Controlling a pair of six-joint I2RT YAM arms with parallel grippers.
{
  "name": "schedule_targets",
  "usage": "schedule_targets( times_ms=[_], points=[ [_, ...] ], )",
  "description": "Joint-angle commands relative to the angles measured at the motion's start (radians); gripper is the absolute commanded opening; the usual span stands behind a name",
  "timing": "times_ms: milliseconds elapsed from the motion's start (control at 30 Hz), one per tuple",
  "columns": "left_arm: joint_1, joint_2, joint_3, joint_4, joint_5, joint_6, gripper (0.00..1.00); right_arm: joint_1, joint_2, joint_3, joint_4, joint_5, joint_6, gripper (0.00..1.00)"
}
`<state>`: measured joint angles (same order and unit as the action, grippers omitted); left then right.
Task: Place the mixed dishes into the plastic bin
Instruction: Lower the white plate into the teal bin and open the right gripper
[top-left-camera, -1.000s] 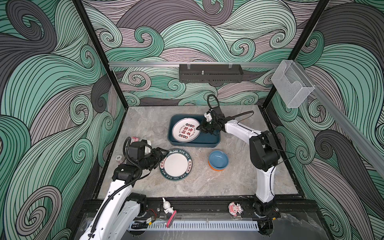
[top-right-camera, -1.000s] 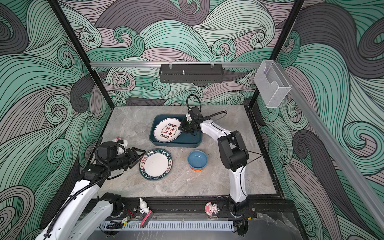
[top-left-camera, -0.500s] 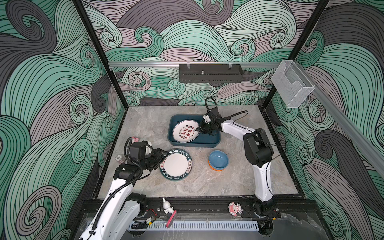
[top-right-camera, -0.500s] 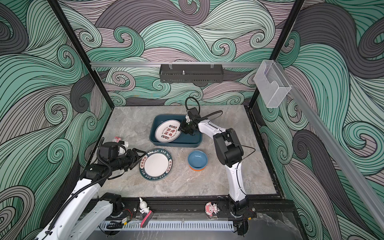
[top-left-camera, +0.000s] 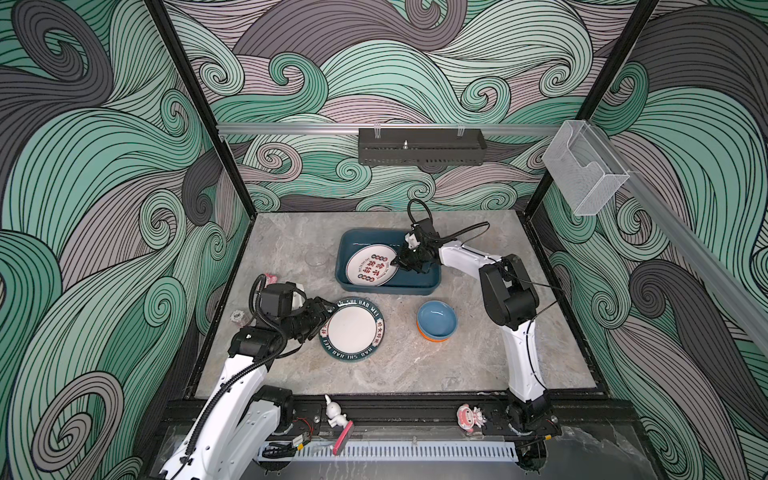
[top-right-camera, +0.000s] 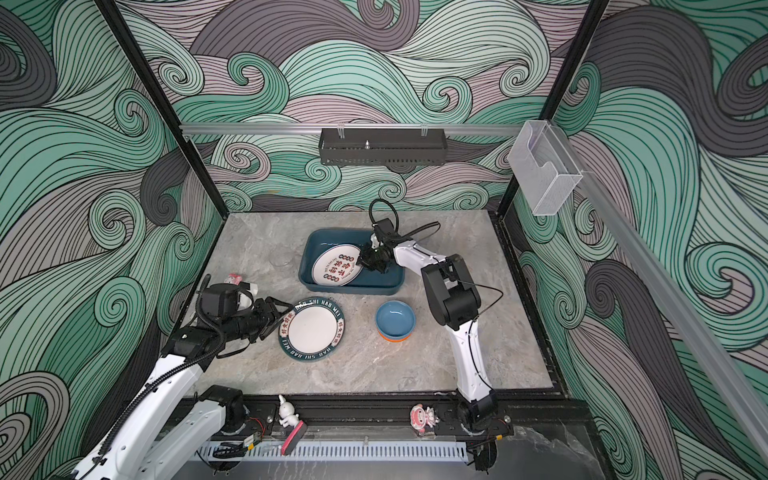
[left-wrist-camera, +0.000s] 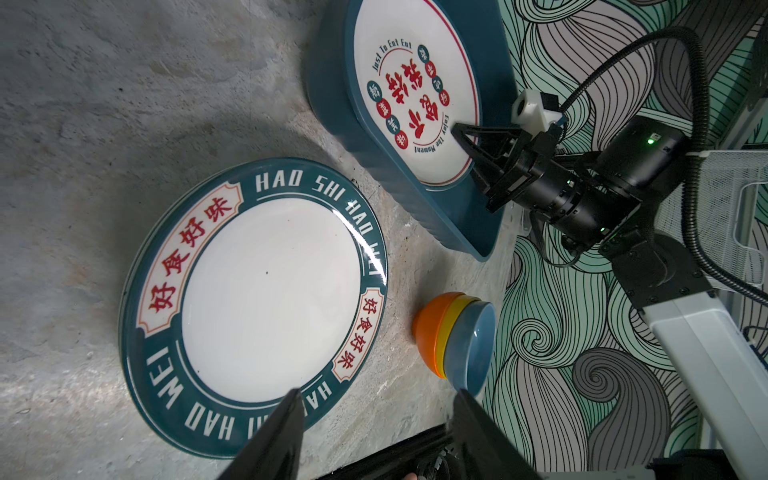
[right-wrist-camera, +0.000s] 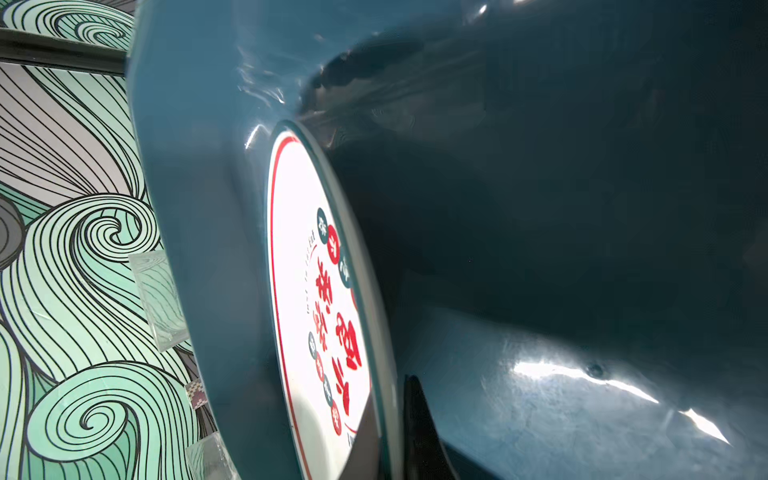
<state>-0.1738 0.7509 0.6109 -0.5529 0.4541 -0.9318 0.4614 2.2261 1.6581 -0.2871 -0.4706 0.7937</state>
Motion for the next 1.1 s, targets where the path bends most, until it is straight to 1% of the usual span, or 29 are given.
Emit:
schedule_targets(
  times_ms=[0, 300, 400, 533, 633, 800, 1067],
  points=[
    [-0.004, 0.003, 0.001, 0.003, -0.007, 0.004, 0.60, -0.004, 0.010, 0.040, 0.056, -0.014, 0.005, 0.00],
    [-0.004, 0.009, -0.005, 0.007, -0.005, -0.003, 0.60, -0.005, 0.036, 0.033, 0.074, -0.016, 0.010, 0.01],
    [-0.004, 0.011, -0.005, 0.007, -0.005, -0.003, 0.60, -0.006, 0.044, 0.031, 0.071, -0.013, 0.010, 0.09],
    [-0.004, 0.016, -0.005, 0.010, -0.003, -0.004, 0.60, -0.007, 0.048, 0.025, 0.044, 0.011, 0.007, 0.25],
    [-0.004, 0.018, -0.007, 0.013, -0.003, -0.004, 0.60, -0.010, 0.049, 0.026, 0.015, 0.026, 0.000, 0.29],
    [-0.004, 0.017, -0.011, 0.016, 0.000, -0.005, 0.60, -0.020, 0.036, 0.020, -0.024, 0.053, -0.015, 0.33],
    [-0.004, 0.016, -0.023, 0.018, -0.011, -0.005, 0.60, -0.022, -0.025, 0.035, -0.153, 0.149, -0.085, 0.36]
  ],
)
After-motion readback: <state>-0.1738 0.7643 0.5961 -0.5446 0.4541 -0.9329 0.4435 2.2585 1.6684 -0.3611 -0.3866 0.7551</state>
